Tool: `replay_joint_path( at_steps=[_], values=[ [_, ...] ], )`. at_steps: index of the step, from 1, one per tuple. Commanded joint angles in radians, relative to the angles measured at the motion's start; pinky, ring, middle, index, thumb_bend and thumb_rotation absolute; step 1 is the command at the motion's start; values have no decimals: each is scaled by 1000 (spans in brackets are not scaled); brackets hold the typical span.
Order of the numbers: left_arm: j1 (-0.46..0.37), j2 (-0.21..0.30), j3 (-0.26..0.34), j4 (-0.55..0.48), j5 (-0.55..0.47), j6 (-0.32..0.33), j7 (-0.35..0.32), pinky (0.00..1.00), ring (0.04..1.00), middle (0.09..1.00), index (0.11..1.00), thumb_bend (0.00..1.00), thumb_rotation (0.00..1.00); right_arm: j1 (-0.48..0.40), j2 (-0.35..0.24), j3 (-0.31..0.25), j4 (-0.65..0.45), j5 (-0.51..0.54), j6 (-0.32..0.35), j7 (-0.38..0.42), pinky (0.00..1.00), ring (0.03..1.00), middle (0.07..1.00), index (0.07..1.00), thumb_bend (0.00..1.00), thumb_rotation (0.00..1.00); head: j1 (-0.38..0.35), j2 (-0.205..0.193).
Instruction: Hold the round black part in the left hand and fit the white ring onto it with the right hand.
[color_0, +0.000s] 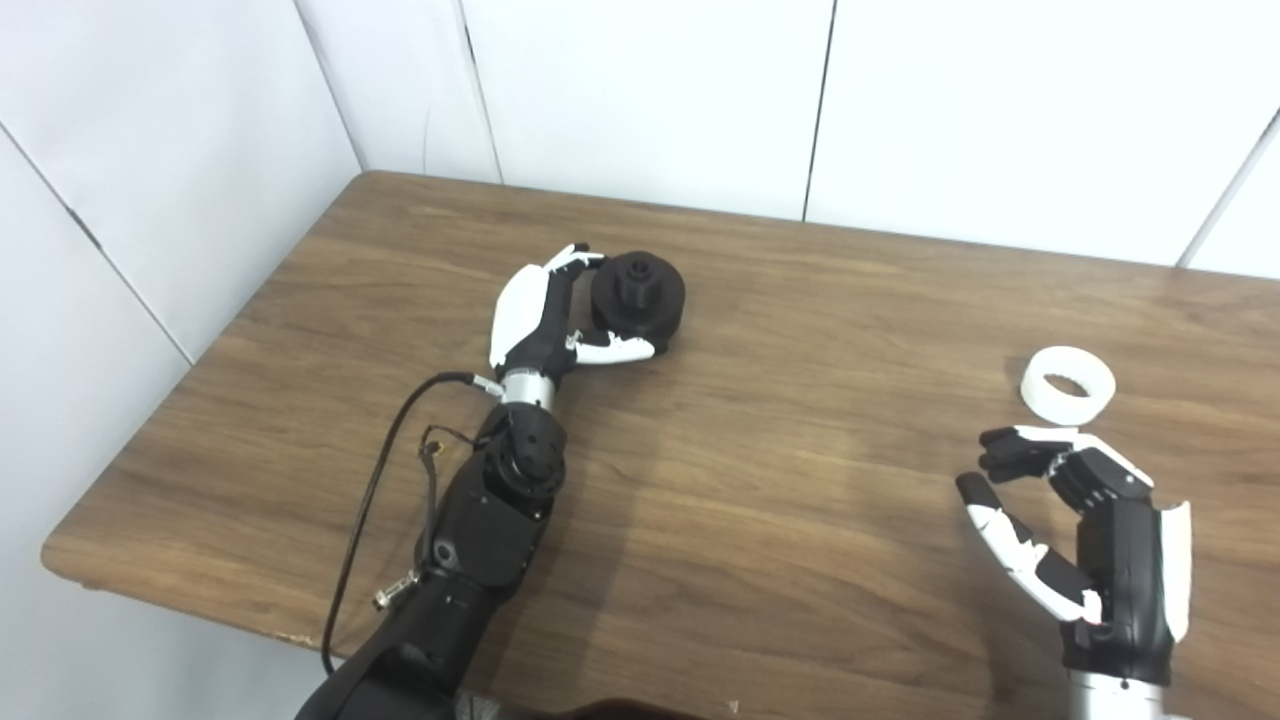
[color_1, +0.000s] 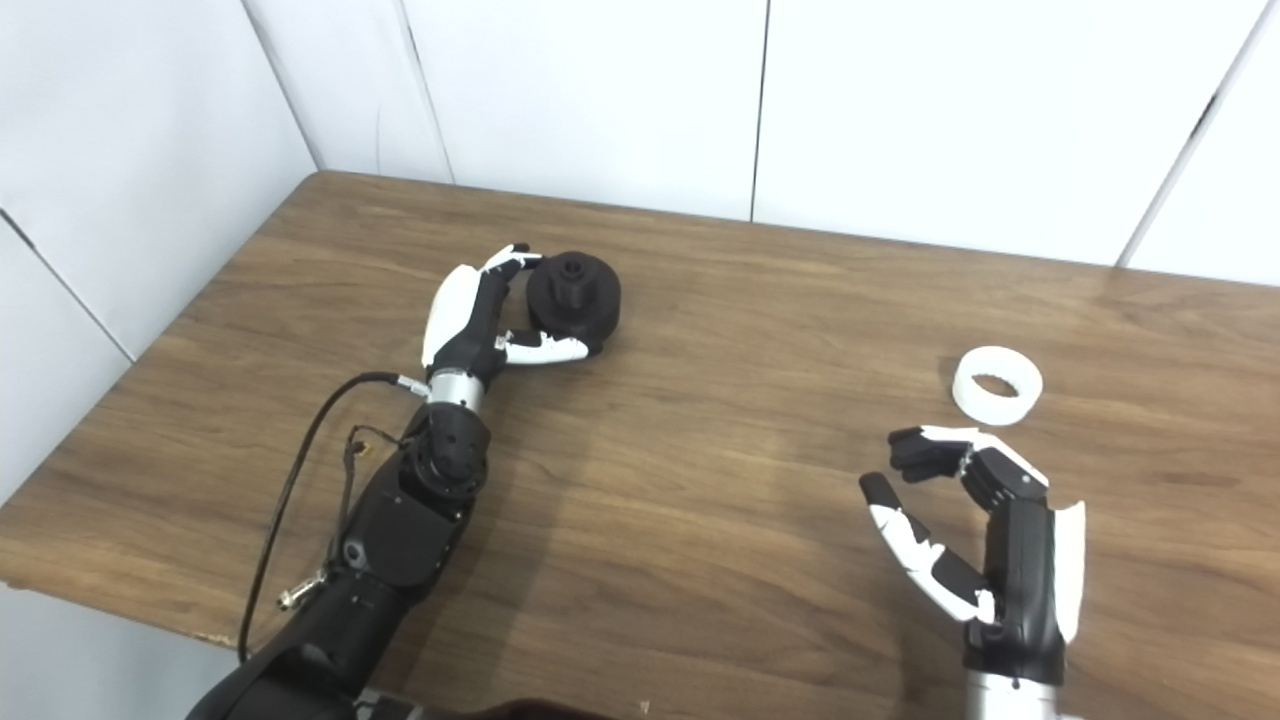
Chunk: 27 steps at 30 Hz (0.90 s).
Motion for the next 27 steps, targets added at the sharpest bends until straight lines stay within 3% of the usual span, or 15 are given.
replay_joint_path(
  at_steps=[1,8,16,27],
  values=[
    [-2,0,-13,-21,-12,-4,-15,791,918,910,595,822,199,94,72,-10,-20,-7,-13,2,456,519,571,494,491,161,0,3],
    [49,8,-63,-110,11,57,-82,833,945,923,605,833,225,92,77,-7,-21,-2,-15,5,454,517,569,494,491,159,-7,8],
    [106,19,-125,-178,24,82,-156,975,970,933,611,838,245,88,82,-8,-23,-16,-3,2,460,523,569,494,491,159,-12,12],
    [174,58,-208,-291,36,105,-263,1000,999,950,618,869,293,86,97,1,-41,-19,24,1,460,522,566,494,491,159,-48,23]
  ],
)
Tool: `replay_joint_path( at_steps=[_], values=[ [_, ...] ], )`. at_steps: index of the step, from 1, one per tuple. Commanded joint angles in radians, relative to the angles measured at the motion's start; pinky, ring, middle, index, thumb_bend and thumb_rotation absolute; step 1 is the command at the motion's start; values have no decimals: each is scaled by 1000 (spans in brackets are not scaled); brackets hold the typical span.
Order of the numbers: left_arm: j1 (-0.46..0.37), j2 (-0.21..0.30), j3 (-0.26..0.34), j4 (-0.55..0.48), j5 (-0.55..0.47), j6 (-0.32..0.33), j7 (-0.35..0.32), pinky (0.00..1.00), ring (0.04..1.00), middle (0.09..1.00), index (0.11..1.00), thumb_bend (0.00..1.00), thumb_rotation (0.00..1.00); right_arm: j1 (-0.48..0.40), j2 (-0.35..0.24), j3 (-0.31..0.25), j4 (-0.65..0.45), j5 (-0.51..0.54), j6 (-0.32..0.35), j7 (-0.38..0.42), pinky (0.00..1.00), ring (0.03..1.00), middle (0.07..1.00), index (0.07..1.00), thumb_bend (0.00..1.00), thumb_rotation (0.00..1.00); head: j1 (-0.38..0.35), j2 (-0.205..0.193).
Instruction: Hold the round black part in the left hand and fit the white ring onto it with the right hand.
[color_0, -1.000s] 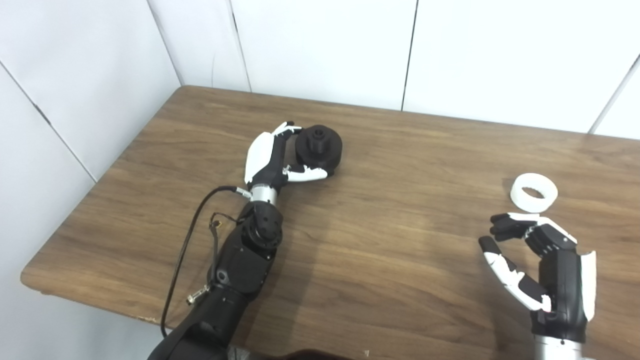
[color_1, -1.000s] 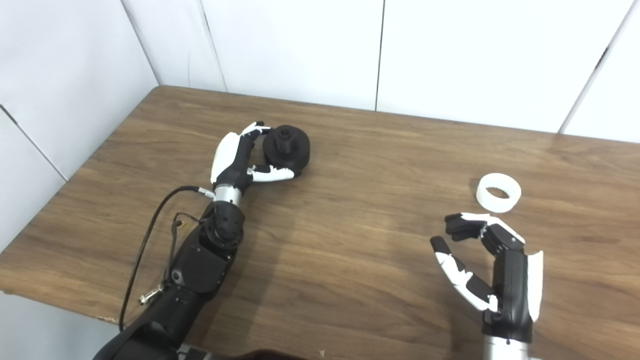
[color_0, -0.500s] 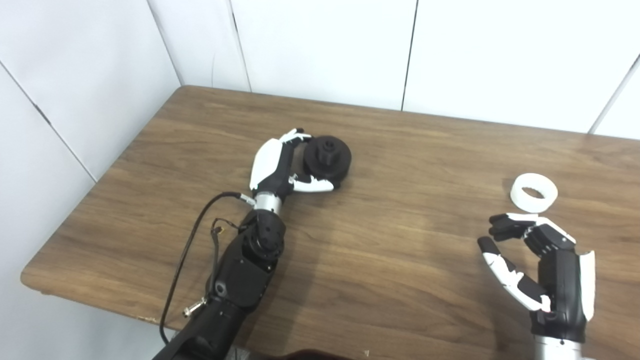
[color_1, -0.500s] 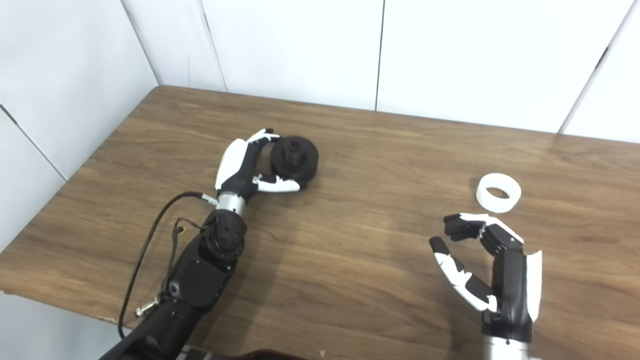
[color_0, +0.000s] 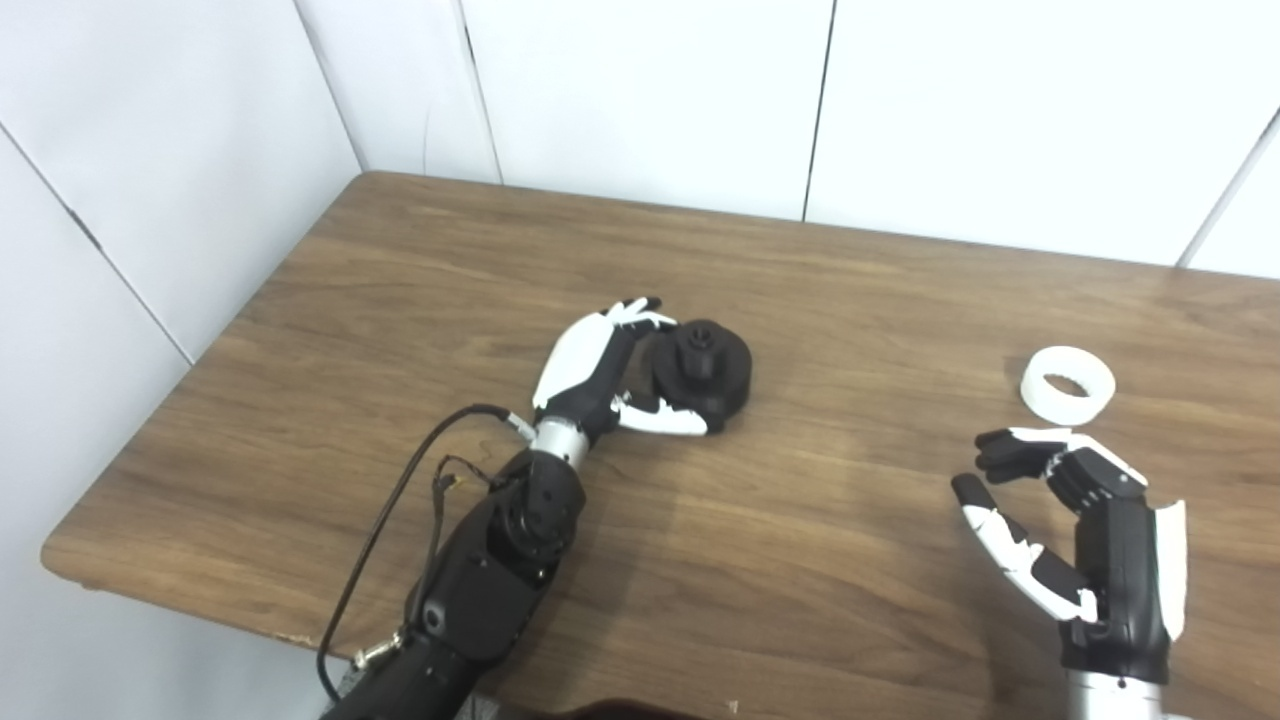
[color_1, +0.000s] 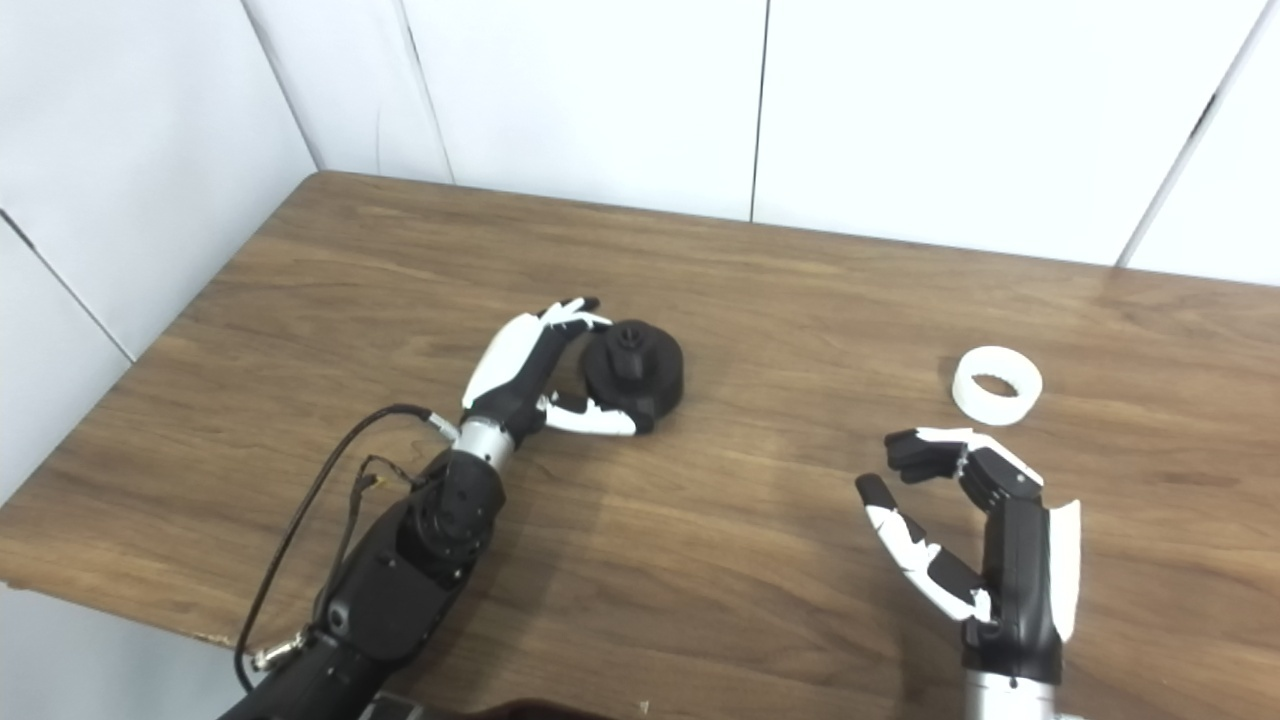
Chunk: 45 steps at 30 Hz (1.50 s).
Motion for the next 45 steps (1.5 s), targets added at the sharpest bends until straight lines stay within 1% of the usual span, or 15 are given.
replay_joint_path(
  at_steps=[1,5,10,17,20,23,26,33,35,36,40,41,42,44,45],
  values=[
    [31,17,-26,-37,9,19,-60,1000,1000,949,616,873,292,85,99,2,-37,-6,-1,-4,458,521,565,494,491,159,-10,3],
    [63,29,-48,-98,21,13,-89,1000,1000,947,612,886,283,85,105,7,-42,-26,7,-11,454,519,563,493,491,160,-33,8],
    [102,48,-79,-191,52,14,-121,1000,1000,956,620,885,285,82,116,15,-41,-58,11,-24,456,523,562,493,491,159,-84,18],
    [154,63,-104,-340,67,11,-193,1000,1000,970,635,872,297,76,142,33,-48,-77,32,-42,455,524,559,492,491,159,-155,32],
    [179,56,-113,-370,59,-15,-205,1000,1000,964,627,883,277,73,149,44,-52,-72,42,-48,453,525,558,492,492,159,-183,38],
    [199,53,-128,-393,69,-23,-221,997,999,957,620,908,291,70,152,53,-55,-84,51,-64,443,519,554,491,492,158,-209,46],
    [213,57,-148,-412,90,-36,-235,1000,1000,963,622,903,299,67,151,62,-57,-95,61,-76,439,516,552,491,492,159,-229,50],
    [227,66,-181,-453,128,-48,-275,1000,1000,951,614,921,267,63,148,76,-55,-98,69,-96,438,516,553,491,492,160,-251,50],
    [232,64,-181,-455,139,-58,-274,1000,1000,951,614,911,261,63,148,77,-51,-99,67,-104,432,513,552,491,492,160,-292,46],
    [234,63,-179,-456,142,-59,-275,1000,1000,952,614,907,260,63,149,76,-50,-98,66,-108,429,510,551,491,492,160,-298,44],
    [246,59,-168,-459,145,-61,-277,1000,1000,954,611,914,259,51,132,47,-32,-120,52,-143,433,507,549,491,492,159,-397,-8],
    [249,60,-166,-457,143,-65,-274,1000,1000,953,611,914,257,42,120,33,-31,-122,57,-145,435,507,554,491,492,159,-406,-12],
    [253,61,-164,-453,137,-73,-270,1000,1000,950,611,911,258,32,108,19,-31,-118,62,-146,432,507,561,491,491,158,-448,-32],
    [263,61,-163,-447,128,-84,-269,1000,1000,948,614,903,251,8,83,-16,-45,-123,102,-136,421,503,570,491,491,157,-480,-45],
    [266,60,-163,-443,126,-92,-268,1000,1000,949,617,900,242,-3,72,-32,-52,-121,123,-125,416,501,577,492,492,157,-517,-59]
  ],
)
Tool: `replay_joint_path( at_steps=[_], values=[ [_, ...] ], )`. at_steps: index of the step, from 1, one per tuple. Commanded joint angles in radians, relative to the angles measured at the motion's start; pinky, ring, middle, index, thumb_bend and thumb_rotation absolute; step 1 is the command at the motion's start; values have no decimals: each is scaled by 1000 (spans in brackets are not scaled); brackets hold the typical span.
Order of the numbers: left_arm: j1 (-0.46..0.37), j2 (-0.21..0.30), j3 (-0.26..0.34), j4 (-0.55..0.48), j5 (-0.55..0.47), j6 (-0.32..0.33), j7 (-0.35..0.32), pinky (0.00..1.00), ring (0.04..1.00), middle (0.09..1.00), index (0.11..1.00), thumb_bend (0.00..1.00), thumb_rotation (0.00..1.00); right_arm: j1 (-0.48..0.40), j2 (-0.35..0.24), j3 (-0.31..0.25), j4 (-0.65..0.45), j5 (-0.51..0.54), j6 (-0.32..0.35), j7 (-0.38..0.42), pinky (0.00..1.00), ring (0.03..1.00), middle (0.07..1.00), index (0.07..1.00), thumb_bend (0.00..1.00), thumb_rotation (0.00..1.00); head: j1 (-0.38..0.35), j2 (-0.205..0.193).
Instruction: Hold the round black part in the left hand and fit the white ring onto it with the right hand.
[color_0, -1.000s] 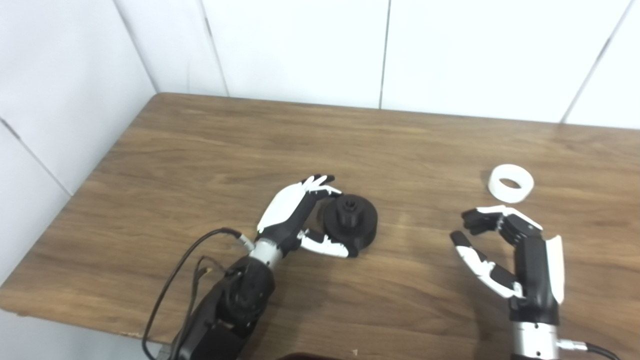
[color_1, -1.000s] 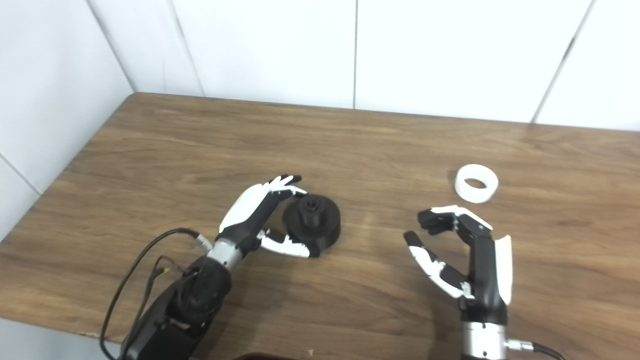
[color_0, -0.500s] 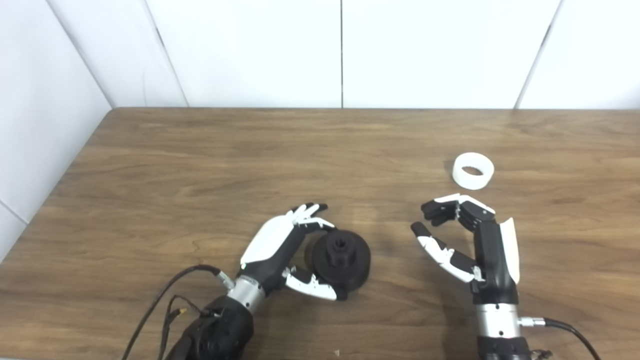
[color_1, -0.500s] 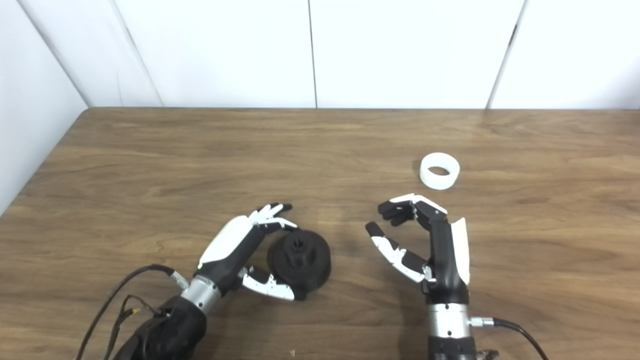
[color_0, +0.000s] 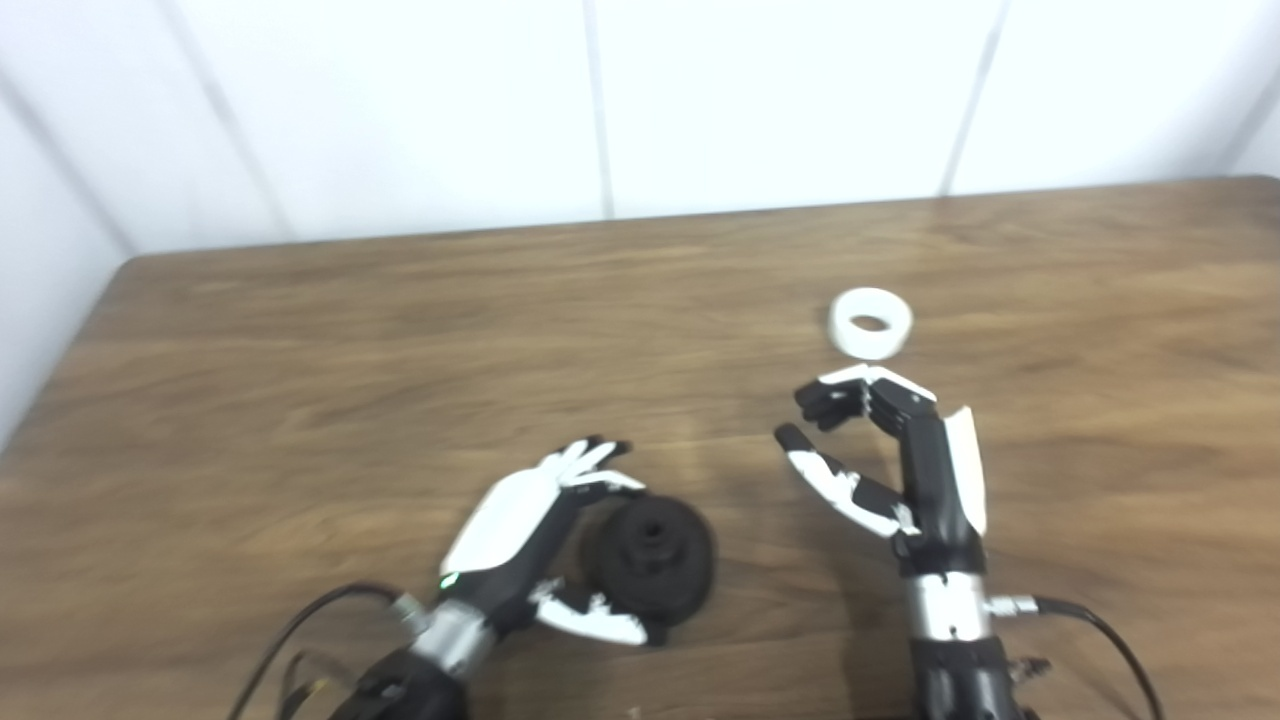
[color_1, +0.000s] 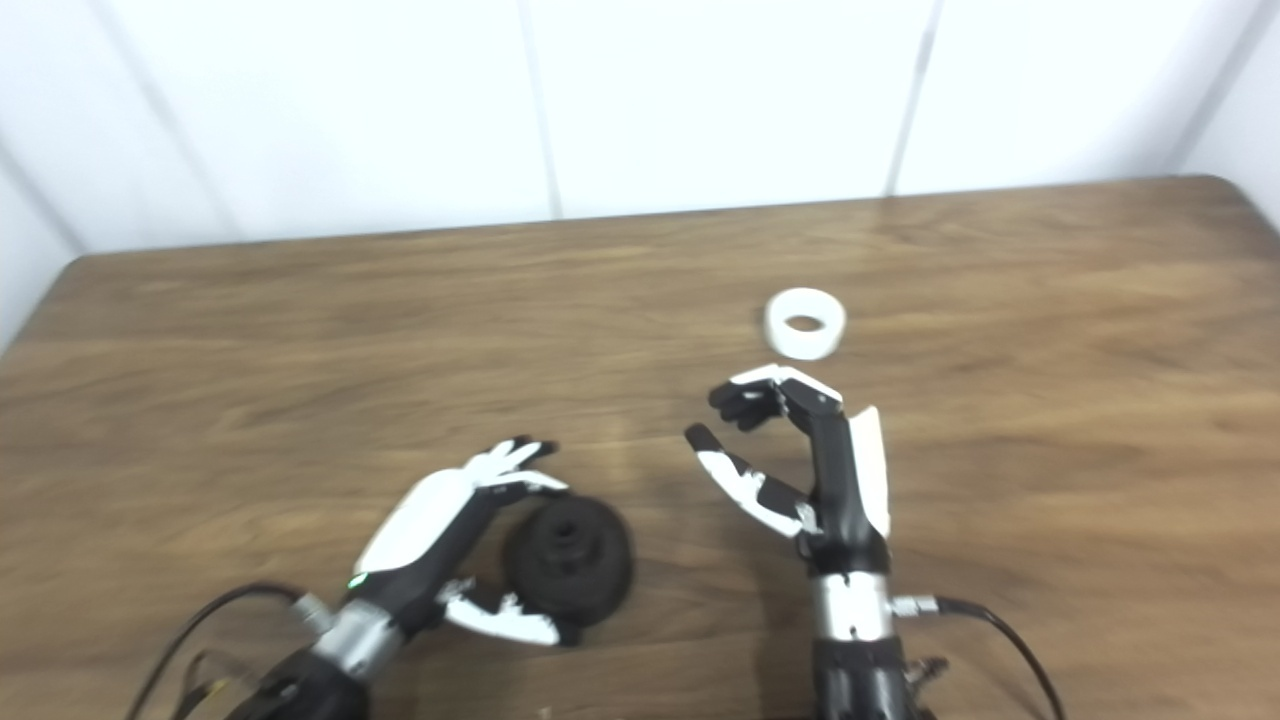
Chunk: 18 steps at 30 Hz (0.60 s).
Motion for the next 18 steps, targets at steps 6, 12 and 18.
replay_joint_path(
  at_steps=[6,12,18],
  values=[
    [5,9,13,11,-8,-71,9,1000,994,944,614,910,217,-61,-11,-104,-111,-118,206,86,456,565,649,498,494,159,-91,-36],
    [10,11,26,6,-9,-84,1,1000,986,936,612,913,203,-137,-65,-160,-180,-256,408,207,576,720,756,499,498,169,-85,-32],
    [14,10,31,1,1,-79,-3,1000,984,932,610,912,198,-222,-124,-178,-155,-341,444,266,598,780,822,643,561,313,-71,-26]
  ],
)
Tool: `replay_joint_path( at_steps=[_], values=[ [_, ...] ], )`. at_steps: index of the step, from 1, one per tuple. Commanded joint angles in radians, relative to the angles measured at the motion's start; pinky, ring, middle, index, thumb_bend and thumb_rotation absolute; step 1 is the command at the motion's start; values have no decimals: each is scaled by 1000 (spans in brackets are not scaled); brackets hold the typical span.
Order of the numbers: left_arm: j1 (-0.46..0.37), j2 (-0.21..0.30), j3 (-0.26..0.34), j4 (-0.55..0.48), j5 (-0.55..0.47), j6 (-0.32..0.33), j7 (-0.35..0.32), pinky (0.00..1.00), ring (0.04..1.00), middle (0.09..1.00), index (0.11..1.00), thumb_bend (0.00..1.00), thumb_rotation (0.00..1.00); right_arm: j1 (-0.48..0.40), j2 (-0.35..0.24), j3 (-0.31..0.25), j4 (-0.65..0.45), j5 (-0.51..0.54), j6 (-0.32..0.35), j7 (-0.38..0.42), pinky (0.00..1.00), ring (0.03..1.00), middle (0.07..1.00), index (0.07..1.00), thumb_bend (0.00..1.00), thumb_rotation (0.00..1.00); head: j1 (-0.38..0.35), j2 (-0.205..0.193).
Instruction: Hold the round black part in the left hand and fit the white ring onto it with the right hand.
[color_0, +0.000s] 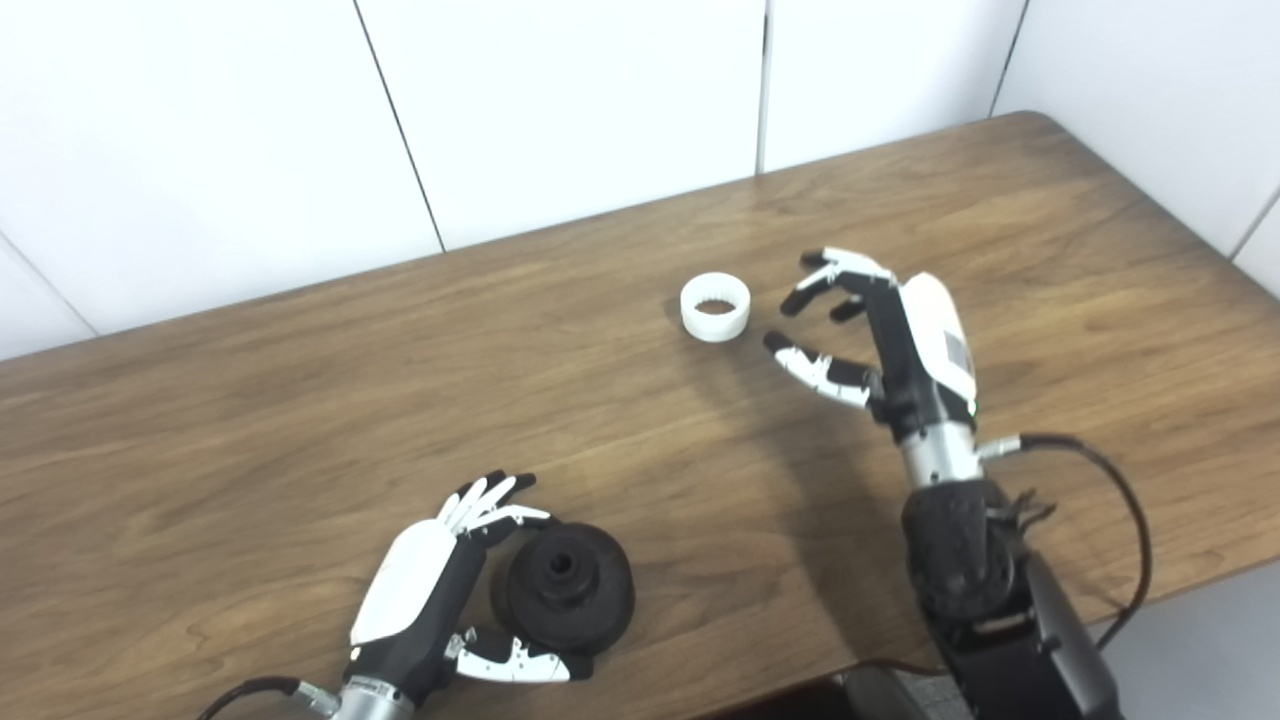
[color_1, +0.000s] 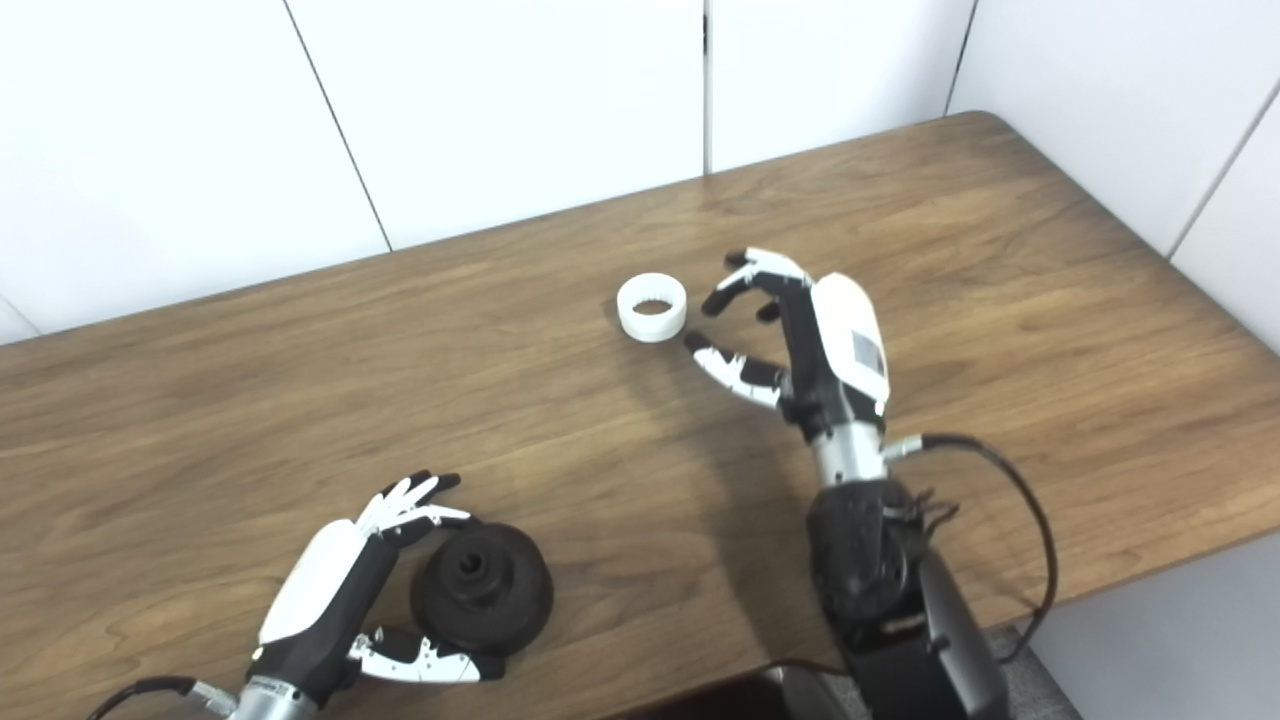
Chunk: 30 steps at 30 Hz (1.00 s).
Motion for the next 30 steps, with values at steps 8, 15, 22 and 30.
replay_joint_path(
  at_steps=[8,15,22,30],
  values=[
    [-3,10,5,-6,43,-7,-2,966,985,930,600,911,214,-175,-81,-12,67,-91,57,114,640,820,863,780,630,528,3,-3],
    [-1,8,5,-2,45,-17,3,960,982,931,600,910,221,-258,-145,22,142,-93,91,252,690,872,918,827,693,605,6,-3],
    [1,7,6,-4,46,-12,-2,966,989,935,602,912,218,-336,-233,107,231,-46,56,431,784,968,989,887,897,656,9,-2],
    [1,5,10,-6,46,-13,1,961,987,934,600,915,214,-396,-256,180,319,-47,76,529,886,1000,1000,929,1000,672,17,7]
  ],
)
